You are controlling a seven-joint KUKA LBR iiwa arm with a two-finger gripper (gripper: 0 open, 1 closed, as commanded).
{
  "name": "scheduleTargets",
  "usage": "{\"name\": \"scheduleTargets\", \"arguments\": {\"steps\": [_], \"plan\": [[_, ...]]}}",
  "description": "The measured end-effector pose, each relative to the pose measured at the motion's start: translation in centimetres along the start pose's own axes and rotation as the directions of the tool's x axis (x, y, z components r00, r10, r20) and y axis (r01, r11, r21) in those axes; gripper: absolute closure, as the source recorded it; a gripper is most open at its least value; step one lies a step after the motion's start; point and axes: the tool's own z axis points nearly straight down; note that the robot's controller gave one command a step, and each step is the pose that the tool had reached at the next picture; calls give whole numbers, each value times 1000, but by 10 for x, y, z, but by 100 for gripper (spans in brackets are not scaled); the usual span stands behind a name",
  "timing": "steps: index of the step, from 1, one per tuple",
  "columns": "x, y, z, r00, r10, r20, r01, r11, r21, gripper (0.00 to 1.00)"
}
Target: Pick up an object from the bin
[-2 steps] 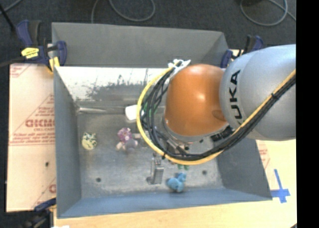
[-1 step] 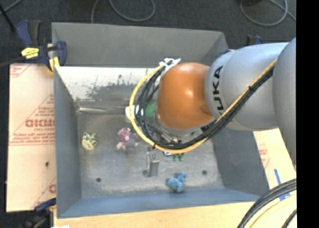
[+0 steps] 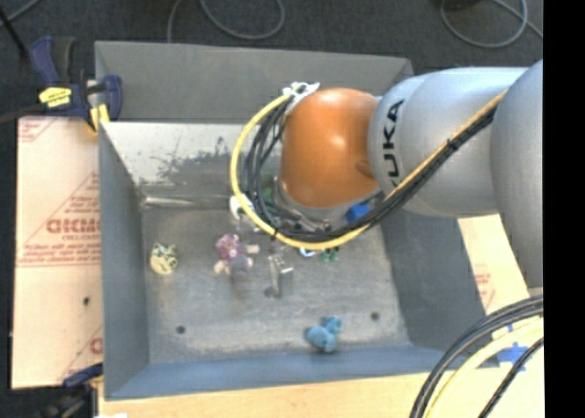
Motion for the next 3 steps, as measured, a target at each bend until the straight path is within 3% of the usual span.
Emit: {"name": "scheduleTargets", "arguments": {"steps": [1,2,3], "plan": [[-32,-2,6,990,-143,7,143,990,3,0],[-37,-6,57,991,-136,11,136,991,1,0],[-56,-2,74,903,-429,10,429,903,5,100]]}}
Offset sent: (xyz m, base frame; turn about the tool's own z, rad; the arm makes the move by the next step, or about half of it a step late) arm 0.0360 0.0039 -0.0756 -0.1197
